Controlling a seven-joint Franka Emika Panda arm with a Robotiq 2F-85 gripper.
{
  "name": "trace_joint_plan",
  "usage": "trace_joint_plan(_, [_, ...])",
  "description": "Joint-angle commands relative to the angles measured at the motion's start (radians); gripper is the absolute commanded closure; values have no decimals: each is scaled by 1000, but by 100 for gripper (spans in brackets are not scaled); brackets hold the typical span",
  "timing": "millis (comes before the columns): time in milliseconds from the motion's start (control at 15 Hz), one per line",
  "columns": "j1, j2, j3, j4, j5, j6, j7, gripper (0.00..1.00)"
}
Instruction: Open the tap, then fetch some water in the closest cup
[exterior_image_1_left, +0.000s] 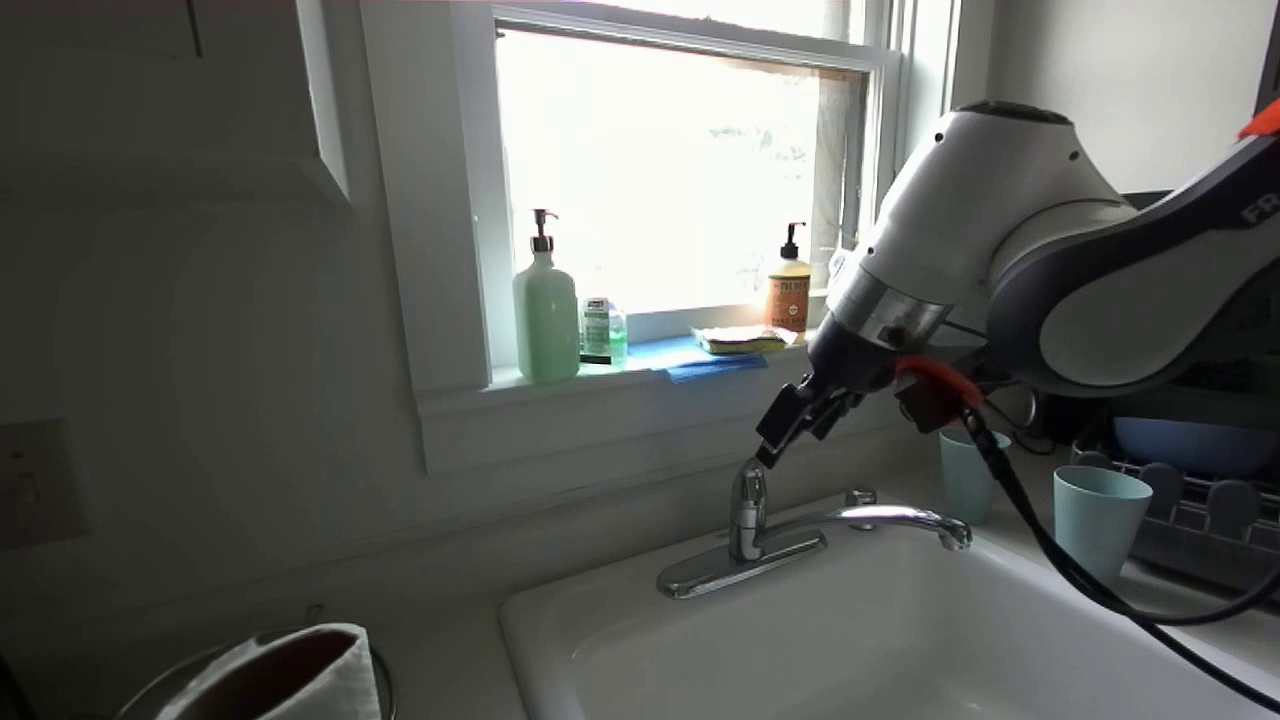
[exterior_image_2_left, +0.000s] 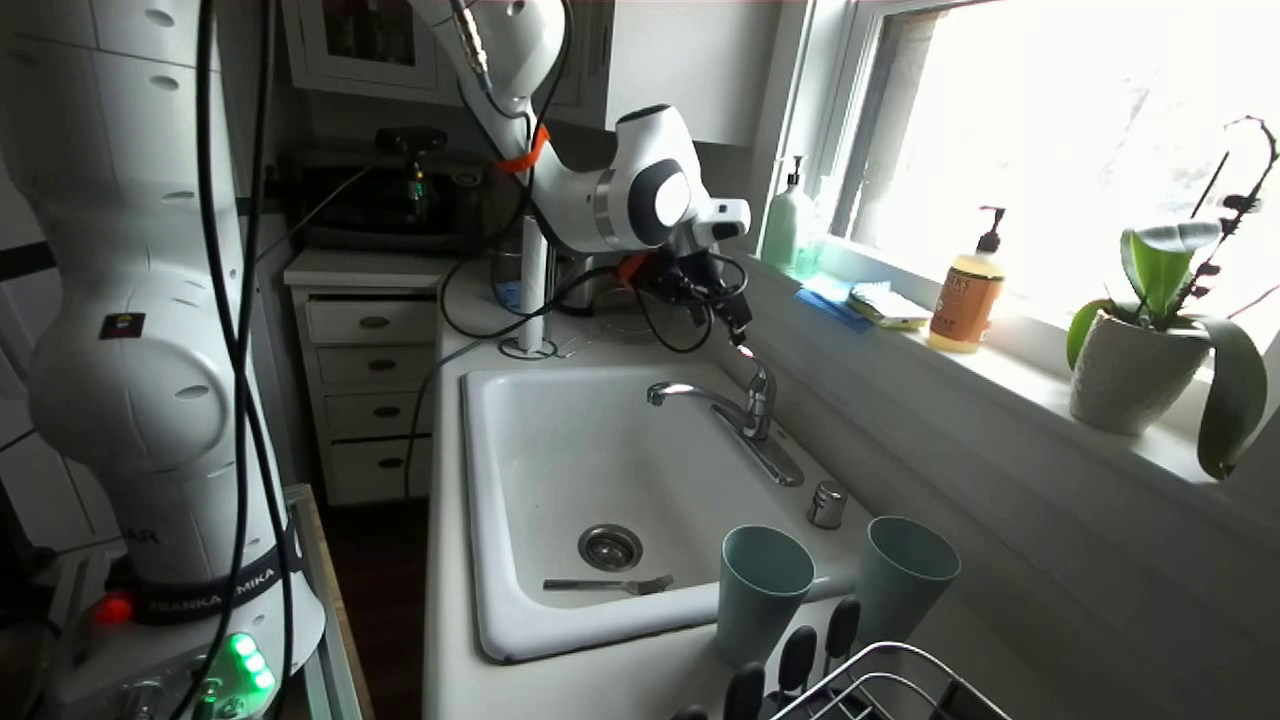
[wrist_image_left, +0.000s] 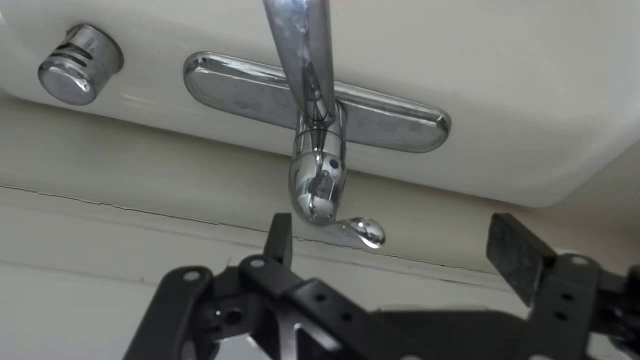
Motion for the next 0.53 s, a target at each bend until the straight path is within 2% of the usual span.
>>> trace_joint_plan(0, [10, 82, -21, 88, -82, 2, 106, 3])
trace_joint_plan(67, [12, 96, -21, 99, -81, -2, 111, 9])
trace_joint_plan(267, [17, 132, -20, 126, -77, -9, 117, 19])
trace_joint_plan(333, [18, 143, -19, 136, -72, -13, 111, 18])
trace_joint_plan(467, [21, 156, -19, 146, -68, -15, 106, 43])
